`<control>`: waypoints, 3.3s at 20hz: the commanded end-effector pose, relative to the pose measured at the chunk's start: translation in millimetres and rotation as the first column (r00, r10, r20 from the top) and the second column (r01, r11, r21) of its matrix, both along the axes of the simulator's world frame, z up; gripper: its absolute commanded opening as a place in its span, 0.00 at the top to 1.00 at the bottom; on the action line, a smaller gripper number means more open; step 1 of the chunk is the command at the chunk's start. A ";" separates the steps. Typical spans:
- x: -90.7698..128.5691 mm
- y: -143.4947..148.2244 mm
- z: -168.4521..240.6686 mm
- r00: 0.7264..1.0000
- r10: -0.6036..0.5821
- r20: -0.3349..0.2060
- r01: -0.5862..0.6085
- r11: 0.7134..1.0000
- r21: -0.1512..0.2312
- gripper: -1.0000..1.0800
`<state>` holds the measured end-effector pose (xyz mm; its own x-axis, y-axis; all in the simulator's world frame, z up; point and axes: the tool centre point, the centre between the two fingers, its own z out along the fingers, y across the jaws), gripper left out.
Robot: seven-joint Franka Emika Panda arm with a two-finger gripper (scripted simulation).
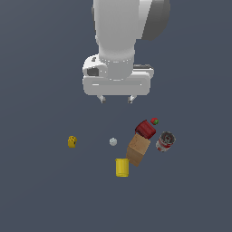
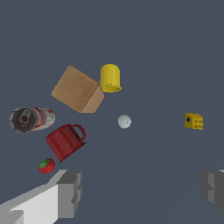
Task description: Pick up a designated object from a clutter of objects.
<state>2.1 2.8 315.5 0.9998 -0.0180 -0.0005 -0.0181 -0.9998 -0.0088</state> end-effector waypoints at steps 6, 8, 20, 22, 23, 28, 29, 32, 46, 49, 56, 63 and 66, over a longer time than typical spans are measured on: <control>1.9 17.5 -1.1 1.000 0.021 0.005 -0.021 1.000 0.005 0.04; 2.7 29.7 -1.5 0.999 0.038 0.009 -0.038 0.999 0.009 0.04; 6.6 43.6 -7.7 1.000 0.030 0.010 -0.030 1.000 0.009 0.04; 8.9 48.4 -11.9 1.000 0.018 0.009 -0.018 1.000 0.007 0.04; 10.3 51.2 -14.3 1.000 0.011 0.009 -0.011 1.000 0.006 0.04; 18.3 70.1 -30.8 0.999 -0.034 0.007 0.034 0.999 0.001 0.04; 20.0 74.9 -34.9 0.999 -0.044 0.007 0.044 0.999 0.000 0.04; 25.5 91.4 -49.2 0.997 -0.081 0.006 0.081 0.997 -0.004 0.04; 38.2 180.4 -127.0 0.964 -0.265 0.005 0.265 0.964 -0.012 0.04; 37.5 199.0 -143.6 0.953 -0.301 0.004 0.301 0.953 -0.012 0.04; 33.6 230.8 -172.5 0.932 -0.362 0.002 0.362 0.932 -0.010 0.04; 30.6 246.0 -186.7 0.920 -0.391 0.001 0.391 0.920 -0.009 0.04; 30.1 247.8 -188.1 0.919 -0.393 0.000 0.393 0.919 -0.009 0.04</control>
